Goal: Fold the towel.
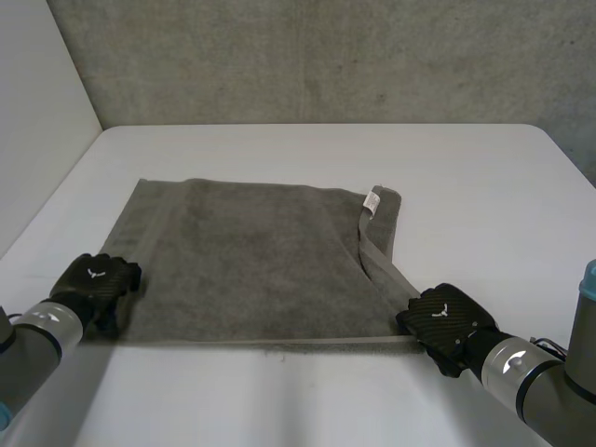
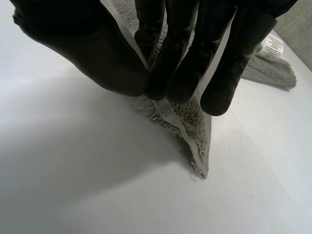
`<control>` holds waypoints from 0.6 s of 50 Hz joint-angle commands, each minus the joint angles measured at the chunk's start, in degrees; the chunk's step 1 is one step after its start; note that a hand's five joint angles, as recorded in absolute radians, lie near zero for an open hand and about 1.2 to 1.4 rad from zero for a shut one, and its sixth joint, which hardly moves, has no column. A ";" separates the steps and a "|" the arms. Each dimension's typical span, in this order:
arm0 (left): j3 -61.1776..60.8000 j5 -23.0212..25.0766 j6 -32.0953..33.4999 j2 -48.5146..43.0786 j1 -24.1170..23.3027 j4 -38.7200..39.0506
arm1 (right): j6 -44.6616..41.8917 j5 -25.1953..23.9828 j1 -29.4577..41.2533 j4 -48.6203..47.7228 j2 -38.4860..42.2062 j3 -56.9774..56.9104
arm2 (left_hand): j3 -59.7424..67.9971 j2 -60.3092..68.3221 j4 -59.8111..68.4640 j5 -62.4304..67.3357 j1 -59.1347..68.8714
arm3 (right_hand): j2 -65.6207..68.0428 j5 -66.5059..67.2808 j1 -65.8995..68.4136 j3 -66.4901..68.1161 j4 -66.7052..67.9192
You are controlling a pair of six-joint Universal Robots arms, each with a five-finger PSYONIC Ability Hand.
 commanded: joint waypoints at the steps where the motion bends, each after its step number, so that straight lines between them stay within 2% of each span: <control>1: 1.28 -0.10 -0.12 -0.84 -0.74 2.00 | -0.07 0.01 0.00 0.03 0.26 -0.09 | 22.46 22.42 22.47 22.73 22.55 | 3.75 2.11 3.57 3.38 3.35; 5: 1.28 -0.10 -0.12 -1.11 -0.83 2.97 | -0.07 0.01 0.00 0.03 0.26 -0.09 | 28.21 28.18 28.22 28.49 28.31 | 3.75 2.11 3.57 3.38 3.35; 7: 1.28 -0.10 -0.12 -1.20 -1.00 3.58 | -0.07 0.01 0.00 0.03 0.26 -0.09 | 36.58 36.55 36.59 36.85 36.67 | 3.75 2.11 3.57 3.38 3.35; 9: 1.20 -0.10 -0.20 -1.20 -1.00 3.67 | -0.07 0.01 0.00 0.03 0.26 -0.09 | 39.27 39.24 39.28 39.54 39.36 | 3.75 2.11 3.57 3.38 3.35; 24: -0.83 -0.01 -2.93 1.88 -1.27 2.88 | -0.06 0.01 -0.09 0.03 -0.01 -0.09 | 39.29 39.26 39.30 39.57 39.39 | 3.75 2.11 3.57 3.38 3.35; 25: -1.96 0.16 -3.10 2.57 -1.18 2.80 | -0.07 0.01 -0.09 0.03 -0.01 -0.09 | 22.00 21.97 22.01 22.27 22.09 | 3.75 2.11 3.57 3.38 3.35; 26: -1.97 0.17 -3.10 2.58 -1.18 2.80 | -0.07 0.01 -0.09 0.03 -0.01 -0.09 | 21.82 21.79 21.83 22.10 21.92 | 3.75 2.11 3.57 3.38 3.35; 27: -3.36 0.17 -3.02 3.45 -1.09 2.71 | -0.07 0.01 -0.09 0.03 -0.01 -0.09 | 6.50 6.47 6.51 6.77 6.59 | 3.75 2.11 3.57 3.38 3.35; 30: -5.82 0.25 -2.75 5.30 -0.83 2.27 | -0.07 0.01 -0.09 0.03 -0.01 -0.09 | 6.18 6.15 6.19 6.45 6.27 | 3.75 2.11 3.57 3.38 3.35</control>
